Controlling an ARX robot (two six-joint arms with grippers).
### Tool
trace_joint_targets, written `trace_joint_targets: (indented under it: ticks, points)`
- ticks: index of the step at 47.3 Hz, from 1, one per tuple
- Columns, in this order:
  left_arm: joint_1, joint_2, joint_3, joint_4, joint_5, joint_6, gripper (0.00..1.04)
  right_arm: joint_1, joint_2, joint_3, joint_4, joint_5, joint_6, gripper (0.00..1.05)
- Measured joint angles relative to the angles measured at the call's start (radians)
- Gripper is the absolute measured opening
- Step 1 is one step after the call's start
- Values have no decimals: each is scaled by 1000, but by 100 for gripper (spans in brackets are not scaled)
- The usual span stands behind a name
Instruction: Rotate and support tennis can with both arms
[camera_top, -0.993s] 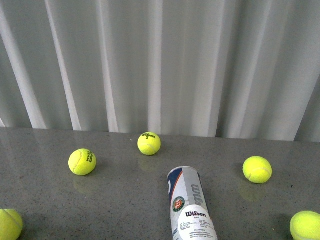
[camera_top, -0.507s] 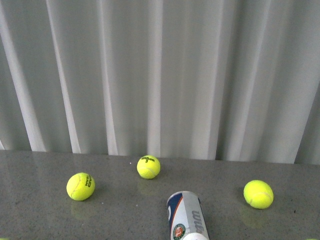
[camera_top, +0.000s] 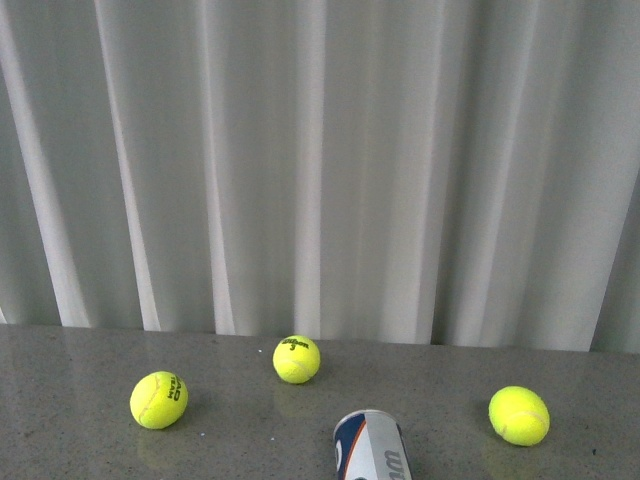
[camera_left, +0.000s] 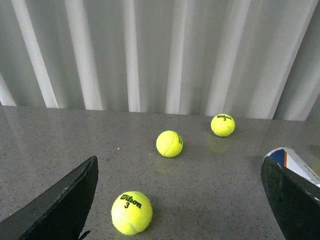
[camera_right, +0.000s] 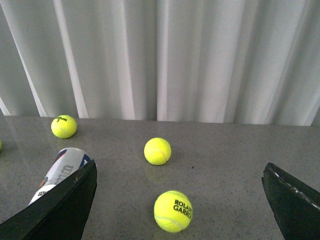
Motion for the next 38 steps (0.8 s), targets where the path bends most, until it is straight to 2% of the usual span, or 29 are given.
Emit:
trace_joint_targets:
  ticks: [6,11,16,24,38]
  points:
    - [0,0,0,0,0,0,98,-2,3,1,-5,-6,3,98]
    - [0,0,0,0,0,0,98,-28,136,85,-175,-72,43,98]
    - [0,0,0,0,0,0,98,-26,333,152,-141,-87,69,98]
    - [0,-1,0,0,0,0,98,42,740,340,-131,-182,139,98]
    - [0,0,0,0,0,0,98,176,1357,615,-73,-196,230,98]
